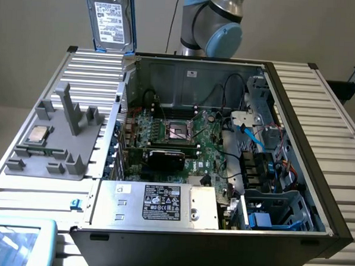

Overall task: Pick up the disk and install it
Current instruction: 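Pick up the disk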

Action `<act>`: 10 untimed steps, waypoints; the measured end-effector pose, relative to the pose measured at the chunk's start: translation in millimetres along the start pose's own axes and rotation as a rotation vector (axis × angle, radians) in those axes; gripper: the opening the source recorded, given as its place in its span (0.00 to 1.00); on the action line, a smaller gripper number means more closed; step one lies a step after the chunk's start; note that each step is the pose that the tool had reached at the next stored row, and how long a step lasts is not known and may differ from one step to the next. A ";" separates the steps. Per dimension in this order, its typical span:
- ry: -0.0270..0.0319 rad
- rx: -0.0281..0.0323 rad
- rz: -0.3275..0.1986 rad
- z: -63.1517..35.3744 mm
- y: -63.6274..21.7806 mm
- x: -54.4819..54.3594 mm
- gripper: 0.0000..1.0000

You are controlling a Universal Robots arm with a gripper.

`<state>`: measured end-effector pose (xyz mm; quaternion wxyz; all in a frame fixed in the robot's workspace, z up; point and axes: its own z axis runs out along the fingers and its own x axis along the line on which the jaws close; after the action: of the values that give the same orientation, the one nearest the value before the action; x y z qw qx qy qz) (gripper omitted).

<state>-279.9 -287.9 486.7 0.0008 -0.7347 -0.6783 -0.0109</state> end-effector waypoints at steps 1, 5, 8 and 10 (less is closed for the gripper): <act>0.0000 0.0002 0.000 -0.4 1.5 -2.2 0.37; 0.0006 0.0002 0.000 -1.3 5.6 -12.8 0.37; 0.0012 0.0002 0.000 -1.8 7.9 -20.7 0.37; 0.0016 0.0003 0.000 -2.2 9.7 -26.1 0.37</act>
<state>-272.4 -314.8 488.6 0.0015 -0.7347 -0.6783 -0.0113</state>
